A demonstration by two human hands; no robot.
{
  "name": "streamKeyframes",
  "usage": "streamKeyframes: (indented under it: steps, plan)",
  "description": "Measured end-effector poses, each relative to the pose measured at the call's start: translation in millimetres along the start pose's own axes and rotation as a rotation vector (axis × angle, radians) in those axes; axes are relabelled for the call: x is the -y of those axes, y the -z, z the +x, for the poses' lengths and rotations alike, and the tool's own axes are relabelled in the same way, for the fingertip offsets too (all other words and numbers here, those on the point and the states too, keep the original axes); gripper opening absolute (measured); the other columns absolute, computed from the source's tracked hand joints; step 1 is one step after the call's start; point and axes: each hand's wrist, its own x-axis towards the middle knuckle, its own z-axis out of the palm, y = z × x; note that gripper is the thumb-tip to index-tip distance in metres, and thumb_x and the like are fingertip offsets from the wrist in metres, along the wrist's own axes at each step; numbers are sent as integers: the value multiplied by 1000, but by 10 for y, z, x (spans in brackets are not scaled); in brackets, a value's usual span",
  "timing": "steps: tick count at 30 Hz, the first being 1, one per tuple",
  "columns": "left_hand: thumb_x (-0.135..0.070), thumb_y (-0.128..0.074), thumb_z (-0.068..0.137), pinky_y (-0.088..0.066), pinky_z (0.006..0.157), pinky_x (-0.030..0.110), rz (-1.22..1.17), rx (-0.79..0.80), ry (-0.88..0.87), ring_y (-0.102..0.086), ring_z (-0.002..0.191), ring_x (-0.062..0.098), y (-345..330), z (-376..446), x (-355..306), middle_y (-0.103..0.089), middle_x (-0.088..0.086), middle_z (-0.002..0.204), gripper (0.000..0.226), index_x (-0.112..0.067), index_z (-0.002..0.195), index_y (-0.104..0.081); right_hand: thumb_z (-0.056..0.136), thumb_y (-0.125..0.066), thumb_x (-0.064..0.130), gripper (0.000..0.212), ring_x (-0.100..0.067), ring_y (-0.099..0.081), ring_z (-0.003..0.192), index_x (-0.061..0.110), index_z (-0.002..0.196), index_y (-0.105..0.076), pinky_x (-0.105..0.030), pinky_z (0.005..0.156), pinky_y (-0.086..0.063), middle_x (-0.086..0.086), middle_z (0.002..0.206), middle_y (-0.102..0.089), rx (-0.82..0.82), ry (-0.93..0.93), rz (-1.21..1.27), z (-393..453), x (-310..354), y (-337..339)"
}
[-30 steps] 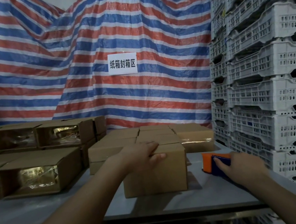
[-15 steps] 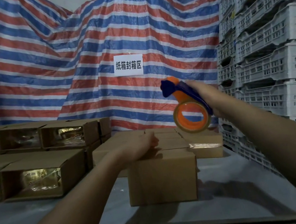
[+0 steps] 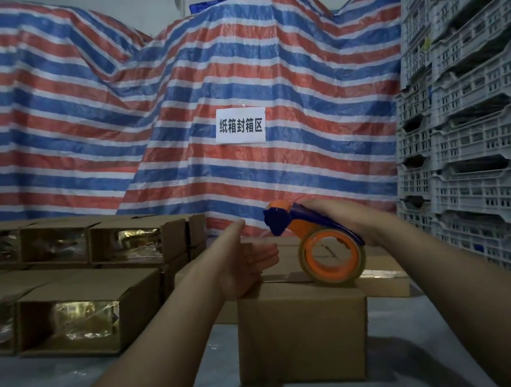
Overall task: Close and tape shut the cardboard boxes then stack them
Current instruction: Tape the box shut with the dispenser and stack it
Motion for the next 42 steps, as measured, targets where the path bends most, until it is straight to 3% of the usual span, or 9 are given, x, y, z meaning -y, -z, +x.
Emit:
streamKeyframes:
  steps: [5, 7, 10, 16, 19, 24, 34, 39, 42]
  plan:
    - [-39, -42, 102, -32, 113, 38, -5, -38, 10, -65, 102, 25, -59, -57, -45, -71, 17, 111, 48, 2, 114, -66, 100, -47, 58, 51, -14, -66, 65, 12, 108, -69, -28, 69, -51, -5, 81, -73, 34, 18, -5, -1, 35, -10]
    - [-36, -47, 101, -55, 80, 26, -46, -31, 8, -66, 86, 21, -72, -67, -55, -72, 14, 100, 44, 1, 116, -64, 99, -48, 58, 54, -17, -65, 69, 10, 110, -70, -30, 73, -51, -8, 84, -72, 42, 22, 11, 19, 14, 2]
    - [-30, -53, 100, -50, 42, 17, -118, -62, 17, -64, 81, 16, -94, -42, -53, -66, 8, 80, 36, 3, 111, -63, 99, -48, 59, 55, -18, -66, 71, 11, 108, -71, -32, 77, -51, -9, 86, -73, 58, 28, 7, 28, 8, 7]
    - [-16, -55, 98, -46, 67, 12, -166, -118, 8, -67, 82, 14, -170, -23, -46, -68, 9, 106, 34, 0, 128, -57, 98, -47, 61, 51, -14, -70, 68, 16, 104, -69, -29, 73, -53, -6, 85, -77, 60, 28, -58, 49, 38, -9]
    - [-14, -57, 97, -45, 70, 15, -146, -145, 6, -64, 110, 20, -170, -16, -54, -65, 11, 123, 33, -1, 128, -56, 97, -48, 63, 51, -11, -71, 65, 17, 104, -68, -23, 63, -52, -3, 83, -77, 56, 10, -81, 46, 53, -15]
    - [-13, -56, 96, -40, 93, 36, 39, -197, -30, -60, 107, 22, -154, 55, -21, -65, 10, 114, 21, -6, 116, -55, 96, -50, 62, 49, -12, -71, 68, 17, 107, -66, -27, 72, -54, -4, 85, -77, 67, 25, -72, 64, 78, -22]
    - [-8, -42, 99, -53, 62, 36, 4, -422, -72, -54, 77, 20, -78, 233, 149, -53, 8, 98, 7, -11, 97, -49, 102, -49, 50, 42, -9, -65, 54, 9, 107, -61, -18, 52, -51, -2, 69, -71, 266, -237, -228, -2, 371, 142]
    - [-2, -39, 96, -50, 95, 44, -87, -391, -69, -59, 74, 18, -28, 201, 170, -50, 5, 76, 18, -10, 81, -46, 102, -48, 52, 39, -6, -62, 51, 15, 102, -61, -17, 52, -49, 3, 64, -69, 216, -200, -379, 21, 357, 13]
    - [-11, -48, 96, -48, 65, 27, 185, -492, -181, -52, 67, 14, 118, 163, 134, -53, 5, 76, 12, -6, 88, -56, 101, -47, 54, 41, -4, -62, 53, 16, 105, -62, -15, 53, -49, 5, 66, -68, 222, -177, -459, 61, 396, -7]
